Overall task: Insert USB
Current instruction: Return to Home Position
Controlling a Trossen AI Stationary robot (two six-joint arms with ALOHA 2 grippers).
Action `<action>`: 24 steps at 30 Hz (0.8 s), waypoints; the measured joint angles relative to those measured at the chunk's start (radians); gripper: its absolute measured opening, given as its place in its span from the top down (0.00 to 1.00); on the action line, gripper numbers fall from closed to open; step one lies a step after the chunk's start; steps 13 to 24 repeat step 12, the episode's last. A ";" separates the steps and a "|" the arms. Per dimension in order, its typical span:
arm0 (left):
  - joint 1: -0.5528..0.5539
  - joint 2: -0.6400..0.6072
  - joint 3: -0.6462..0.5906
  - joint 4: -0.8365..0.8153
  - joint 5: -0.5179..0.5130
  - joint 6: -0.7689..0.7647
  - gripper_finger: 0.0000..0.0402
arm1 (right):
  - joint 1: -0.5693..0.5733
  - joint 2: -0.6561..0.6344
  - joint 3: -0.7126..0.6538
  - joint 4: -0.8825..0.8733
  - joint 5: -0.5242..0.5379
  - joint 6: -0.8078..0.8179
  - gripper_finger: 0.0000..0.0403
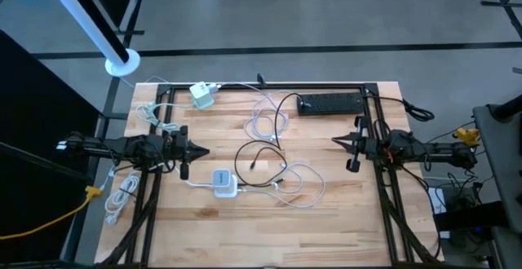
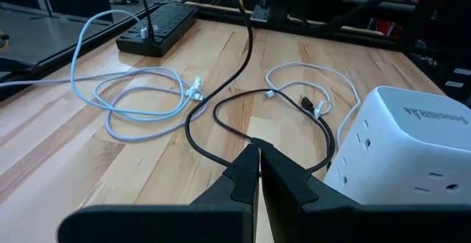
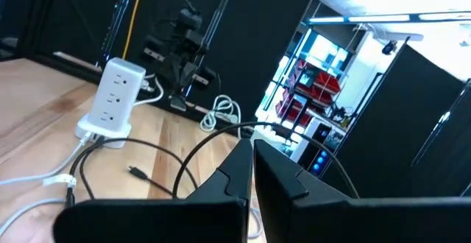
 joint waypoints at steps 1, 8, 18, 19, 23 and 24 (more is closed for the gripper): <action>0.000 0.001 0.000 0.001 0.000 0.000 0.99 | 0.000 0.001 0.000 -0.002 0.000 0.000 1.00; 0.000 0.006 0.000 -0.001 0.000 0.000 0.99 | 0.000 0.000 0.000 -0.001 0.000 0.000 1.00; 0.000 0.006 0.000 -0.001 0.000 0.000 0.99 | 0.000 0.000 0.000 -0.002 0.000 0.000 1.00; 0.000 0.006 0.000 -0.001 0.000 0.000 0.99 | 0.000 0.000 0.000 -0.002 0.000 0.000 1.00; 0.000 0.006 0.000 -0.001 0.000 0.000 0.99 | 0.000 0.000 0.000 -0.002 0.000 0.000 1.00; 0.000 0.006 0.000 -0.001 0.000 0.000 0.99 | 0.000 0.000 0.000 -0.002 0.000 0.000 1.00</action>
